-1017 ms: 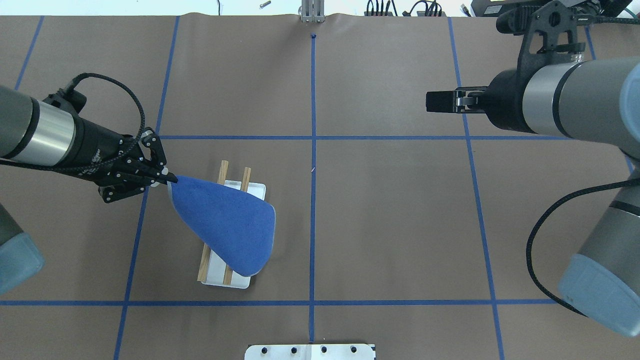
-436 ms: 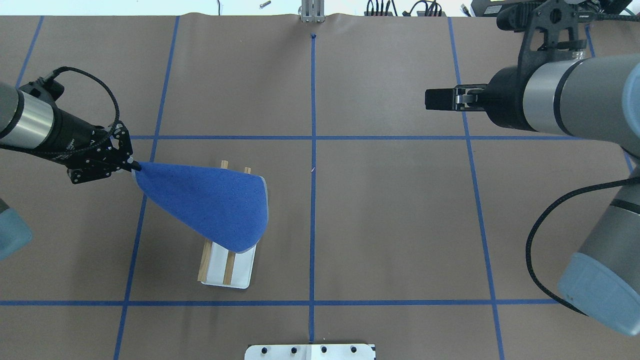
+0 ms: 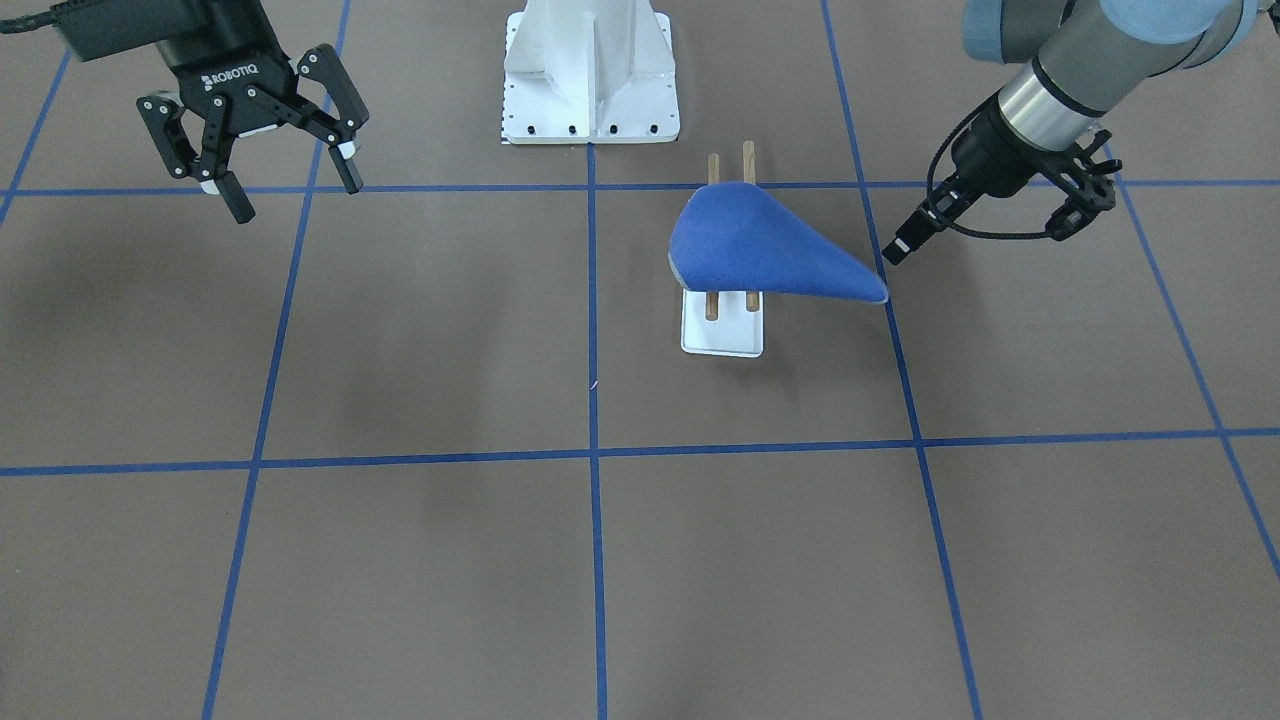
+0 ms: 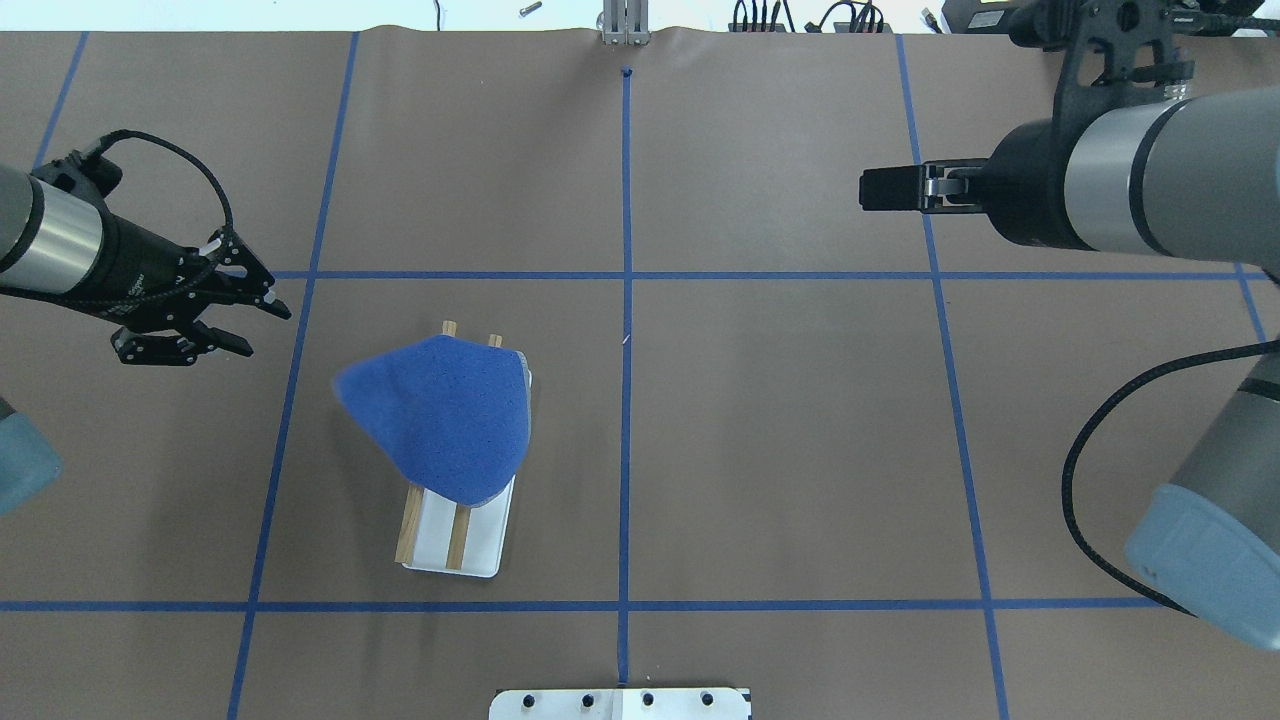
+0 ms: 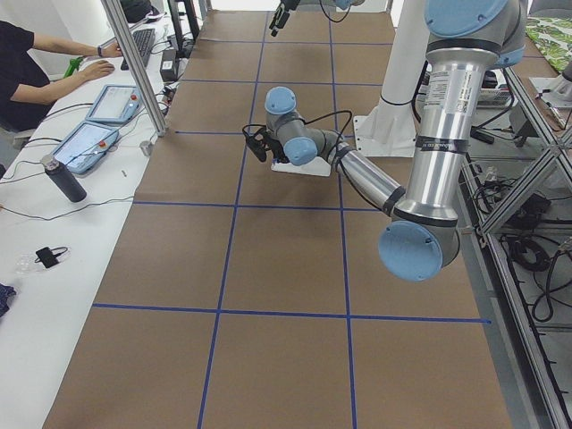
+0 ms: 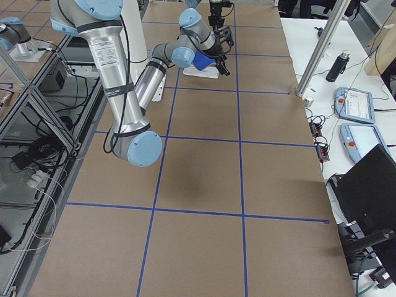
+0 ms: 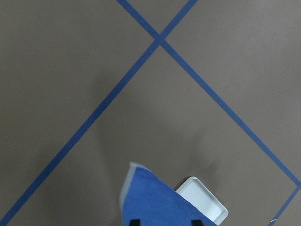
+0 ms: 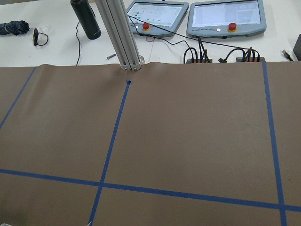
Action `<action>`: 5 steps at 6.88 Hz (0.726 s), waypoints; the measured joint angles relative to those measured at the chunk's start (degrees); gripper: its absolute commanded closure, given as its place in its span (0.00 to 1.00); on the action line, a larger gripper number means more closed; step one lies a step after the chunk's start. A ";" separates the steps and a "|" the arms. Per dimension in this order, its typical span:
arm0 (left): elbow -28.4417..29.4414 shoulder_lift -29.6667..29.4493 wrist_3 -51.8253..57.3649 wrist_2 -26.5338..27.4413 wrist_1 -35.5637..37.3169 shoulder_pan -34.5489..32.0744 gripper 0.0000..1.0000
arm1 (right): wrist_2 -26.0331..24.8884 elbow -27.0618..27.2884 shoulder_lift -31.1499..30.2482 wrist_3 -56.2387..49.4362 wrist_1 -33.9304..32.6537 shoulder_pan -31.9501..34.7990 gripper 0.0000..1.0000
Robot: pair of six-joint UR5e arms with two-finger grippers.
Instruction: Hang towel on rack
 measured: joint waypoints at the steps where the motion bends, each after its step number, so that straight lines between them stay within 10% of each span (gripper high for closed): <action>1: 0.61 -0.02 1.82 0.01 0.17 -2.27 0.02 | 2.33 -0.08 -0.04 -1.52 -2.53 1.91 0.00; 5: 3.39 5.09 34.05 -0.49 1.79 -16.69 0.02 | 19.63 -5.89 -0.81 -26.79 -27.31 16.44 0.00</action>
